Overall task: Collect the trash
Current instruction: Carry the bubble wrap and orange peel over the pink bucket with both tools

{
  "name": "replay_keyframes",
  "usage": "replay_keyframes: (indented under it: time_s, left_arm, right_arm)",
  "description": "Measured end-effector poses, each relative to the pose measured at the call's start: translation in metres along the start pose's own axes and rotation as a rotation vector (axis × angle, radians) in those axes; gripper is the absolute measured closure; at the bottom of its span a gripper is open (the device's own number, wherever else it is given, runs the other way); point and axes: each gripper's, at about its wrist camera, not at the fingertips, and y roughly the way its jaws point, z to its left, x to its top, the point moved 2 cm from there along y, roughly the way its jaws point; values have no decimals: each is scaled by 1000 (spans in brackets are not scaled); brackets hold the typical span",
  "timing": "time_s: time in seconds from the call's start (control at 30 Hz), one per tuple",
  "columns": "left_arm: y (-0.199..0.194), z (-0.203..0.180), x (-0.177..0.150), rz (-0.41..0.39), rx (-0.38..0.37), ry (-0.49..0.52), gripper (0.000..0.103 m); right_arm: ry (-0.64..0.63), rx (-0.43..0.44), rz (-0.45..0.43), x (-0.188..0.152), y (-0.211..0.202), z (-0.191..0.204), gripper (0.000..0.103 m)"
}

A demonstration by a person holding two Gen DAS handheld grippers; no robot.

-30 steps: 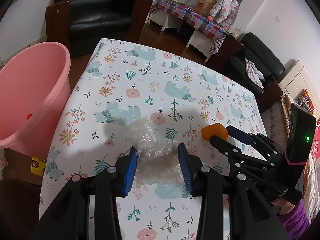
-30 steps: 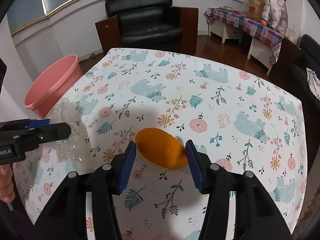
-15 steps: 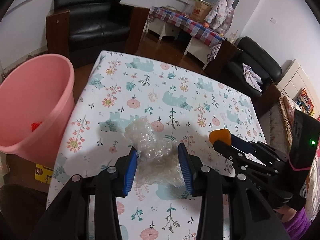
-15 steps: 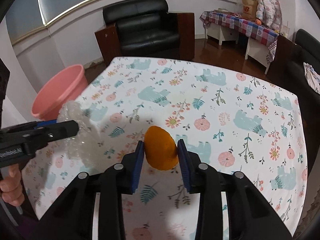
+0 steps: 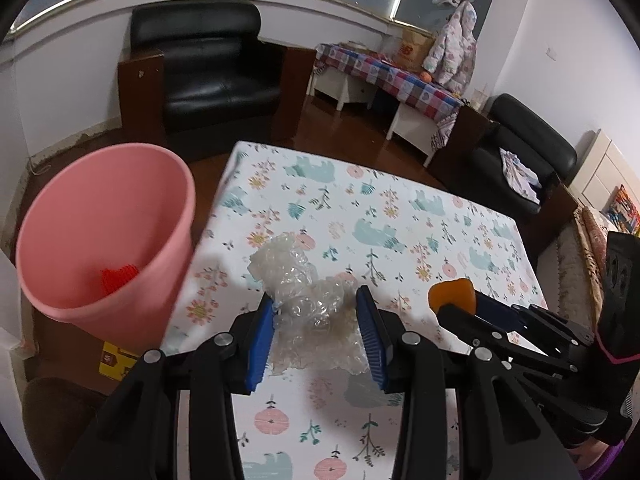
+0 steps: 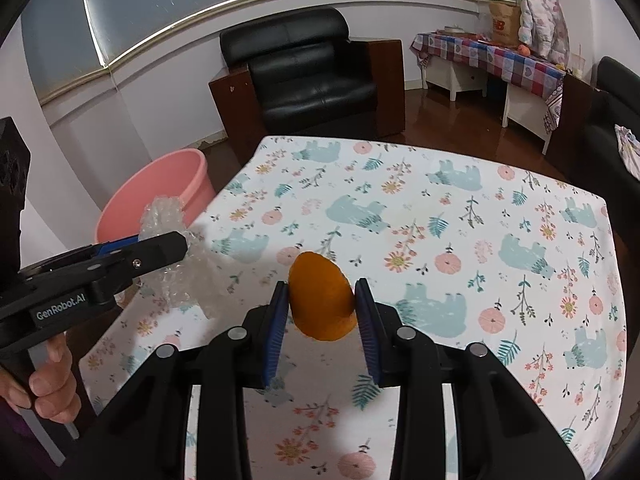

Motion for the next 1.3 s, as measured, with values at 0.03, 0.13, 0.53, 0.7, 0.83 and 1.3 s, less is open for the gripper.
replay_keyframes:
  time_s: [0.03,0.13,0.53,0.7,0.83,1.3]
  left_arm:
    - [-2,1,0,-5,3,-1,64]
    - [-9,6,2,-27,17,-5,64]
    - [-29,28,13,-94,63,-34,64]
    - [-38,43,17,-128,93,-51,64]
    - [-45,60,22,-153,120,-74,64]
    - [-58,131,27,-209,252,-158,63]
  right_arm:
    - [0,2,-3,1,-1,2,68]
    - [-3,8,-10,5,-1,8,68]
    - [-25,44,-28,20,5,37,68]
    - [-37,70,-32,29,12,54,68]
    - [-59,89,-31,38,19,72,68]
    - [-128,150,-22,66,54,138,68]
